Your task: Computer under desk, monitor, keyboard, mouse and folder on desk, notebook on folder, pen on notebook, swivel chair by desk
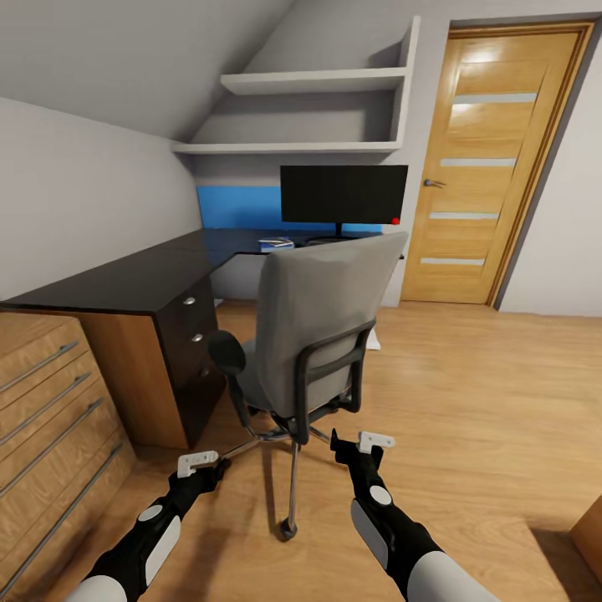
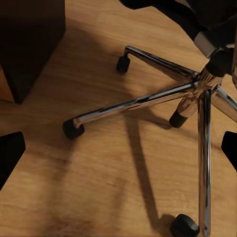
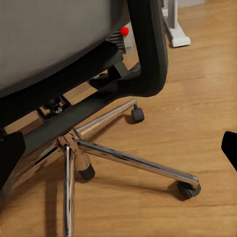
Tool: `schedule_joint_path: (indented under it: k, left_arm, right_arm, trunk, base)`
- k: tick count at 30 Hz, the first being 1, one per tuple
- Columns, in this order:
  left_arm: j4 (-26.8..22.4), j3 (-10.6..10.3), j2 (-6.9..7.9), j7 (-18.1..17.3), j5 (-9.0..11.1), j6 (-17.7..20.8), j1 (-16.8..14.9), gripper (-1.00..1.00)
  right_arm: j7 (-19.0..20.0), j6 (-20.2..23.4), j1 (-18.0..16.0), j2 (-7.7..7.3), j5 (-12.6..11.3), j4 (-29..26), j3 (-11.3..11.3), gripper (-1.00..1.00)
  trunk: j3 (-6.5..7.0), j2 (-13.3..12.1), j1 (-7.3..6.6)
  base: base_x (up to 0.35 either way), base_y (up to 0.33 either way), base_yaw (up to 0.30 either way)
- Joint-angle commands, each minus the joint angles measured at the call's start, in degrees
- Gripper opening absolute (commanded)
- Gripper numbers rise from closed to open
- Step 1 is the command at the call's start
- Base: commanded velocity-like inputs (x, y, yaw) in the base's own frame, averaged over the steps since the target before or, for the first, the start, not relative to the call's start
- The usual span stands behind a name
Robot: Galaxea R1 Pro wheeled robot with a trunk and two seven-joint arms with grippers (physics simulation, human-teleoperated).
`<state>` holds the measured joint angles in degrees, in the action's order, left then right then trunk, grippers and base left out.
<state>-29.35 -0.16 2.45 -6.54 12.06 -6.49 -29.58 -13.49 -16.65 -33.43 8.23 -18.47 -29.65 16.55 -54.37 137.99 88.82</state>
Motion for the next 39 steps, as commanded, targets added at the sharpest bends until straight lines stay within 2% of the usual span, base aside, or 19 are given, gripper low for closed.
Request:
schedule_joint_path:
  k: [1,12,22,39]
  left_arm:
    - [0.1,0.0,0.01,-0.3,0.6,-0.1,0.0,1.00]
    - [0.1,0.0,0.10,-0.4,0.7,-0.3,0.0,1.00]
    - [0.1,0.0,0.10,-0.3,0.8,-0.3,0.0,1.00]
    - [0.1,0.0,0.10,-0.3,0.9,-0.3,0.0,1.00]
  right_arm:
    - [-0.4,-0.3,-0.1,-0.05,-0.6,0.0,0.5,1.00]
    - [-0.4,-0.3,-0.1,-0.01,-0.6,0.1,0.5,1.00]
    - [-0.4,-0.3,-0.1,-0.01,-0.6,0.1,0.5,1.00]
    - [-0.4,-0.3,-0.1,-0.04,-0.6,0.1,0.5,1.00]
  trunk:
    - [-0.05,0.0,-0.01]
    - [-0.05,0.0,-0.01]
    - [-0.05,0.0,-0.01]
    - [-0.05,0.0,-0.01]
  base:
    - [0.046,-0.001,0.088]
    - [0.178,0.000,0.121]
    - [0.018,0.000,0.132]
    - [0.000,0.000,0.222]
